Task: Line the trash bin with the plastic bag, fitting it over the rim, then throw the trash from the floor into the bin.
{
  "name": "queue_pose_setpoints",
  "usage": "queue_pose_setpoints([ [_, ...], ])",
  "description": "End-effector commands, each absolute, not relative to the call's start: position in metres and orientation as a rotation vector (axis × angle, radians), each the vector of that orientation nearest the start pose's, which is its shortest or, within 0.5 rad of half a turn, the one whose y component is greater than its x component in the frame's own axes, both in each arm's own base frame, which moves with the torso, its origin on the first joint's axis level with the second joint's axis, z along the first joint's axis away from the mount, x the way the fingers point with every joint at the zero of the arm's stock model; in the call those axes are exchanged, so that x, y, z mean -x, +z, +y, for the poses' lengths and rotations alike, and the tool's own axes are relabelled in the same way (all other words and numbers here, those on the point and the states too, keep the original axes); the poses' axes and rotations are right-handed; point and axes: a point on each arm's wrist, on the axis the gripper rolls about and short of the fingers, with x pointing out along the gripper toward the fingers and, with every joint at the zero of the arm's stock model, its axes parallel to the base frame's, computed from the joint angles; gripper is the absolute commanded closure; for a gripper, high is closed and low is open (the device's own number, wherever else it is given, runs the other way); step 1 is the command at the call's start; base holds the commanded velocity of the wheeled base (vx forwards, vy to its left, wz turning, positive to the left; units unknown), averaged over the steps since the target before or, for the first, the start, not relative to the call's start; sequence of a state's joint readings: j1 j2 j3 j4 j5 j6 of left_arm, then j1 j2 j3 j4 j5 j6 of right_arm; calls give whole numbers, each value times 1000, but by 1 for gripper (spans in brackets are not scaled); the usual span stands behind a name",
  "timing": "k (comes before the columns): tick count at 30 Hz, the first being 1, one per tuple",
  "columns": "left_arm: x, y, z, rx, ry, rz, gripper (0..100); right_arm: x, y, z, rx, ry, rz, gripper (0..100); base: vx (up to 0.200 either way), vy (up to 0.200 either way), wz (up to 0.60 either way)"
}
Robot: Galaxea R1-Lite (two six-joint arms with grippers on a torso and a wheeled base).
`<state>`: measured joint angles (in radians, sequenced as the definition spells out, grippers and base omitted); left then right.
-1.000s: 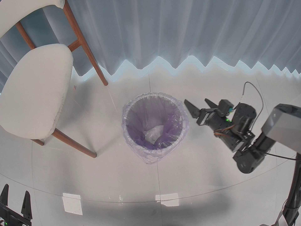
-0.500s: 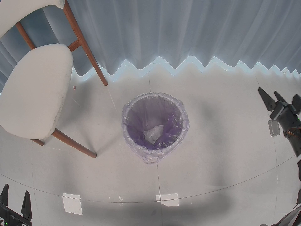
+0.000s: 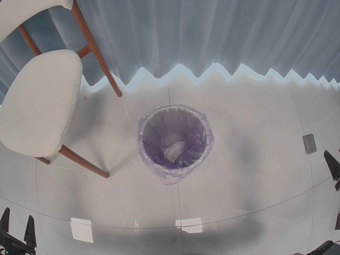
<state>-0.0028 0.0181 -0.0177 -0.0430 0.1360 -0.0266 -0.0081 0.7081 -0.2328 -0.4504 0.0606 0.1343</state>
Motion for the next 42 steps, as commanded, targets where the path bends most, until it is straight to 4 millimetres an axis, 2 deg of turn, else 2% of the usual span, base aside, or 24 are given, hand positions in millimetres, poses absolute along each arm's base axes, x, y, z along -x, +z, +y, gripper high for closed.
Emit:
queue_pose_setpoints([
  [1,23,80,3,28,130,-48,0,14,140,2,-109,32,-55,0,0,0,0],
  [2,23,80,3,28,130,-48,0,15,139,2,-109,34,-52,0,0,0,0],
  [4,23,80,3,28,130,-48,0,23,107,3,-96,30,-17,0,0,0,0],
  [5,23,80,3,28,130,-48,0,20,83,2,-78,19,27,0,0,0,0],
  [6,23,80,3,28,130,-48,0,21,78,1,-77,14,5,0,0,0,0],
  [9,23,81,3,31,131,-49,0,25,80,-1,-133,-38,-4,0,0,0,0],
  [12,23,81,3,31,131,-49,0,25,80,-1,-116,-40,4,0,0,0,0],
  [15,23,81,3,31,131,-49,0,25,80,-1,5,-17,3,0,0,0,0],
  [19,23,81,3,26,128,-49,0,25,80,0,-49,-6,11,0,0,0,0],
  [28,23,81,3,28,128,-49,0,24,81,-1,-28,-44,-19,0,0,0,0],
  [30,23,81,3,26,127,-49,0,24,81,1,34,30,-30,0,0,0,0],
  [32,23,81,3,26,128,-49,0,24,81,5,122,208,-42,0,0,0,0],
  [33,23,81,3,25,127,-49,0,24,80,5,123,215,-31,0,0,0,0],
  [36,23,81,3,21,124,-49,0,23,79,2,46,61,0,0,0,0,0],
  [37,23,81,3,21,127,-49,0,23,76,-1,-12,-57,0,0,0,0,0],
  [42,23,80,3,28,130,-46,0,23,76,0,-12,-21,-2,0,0,0,0],
])
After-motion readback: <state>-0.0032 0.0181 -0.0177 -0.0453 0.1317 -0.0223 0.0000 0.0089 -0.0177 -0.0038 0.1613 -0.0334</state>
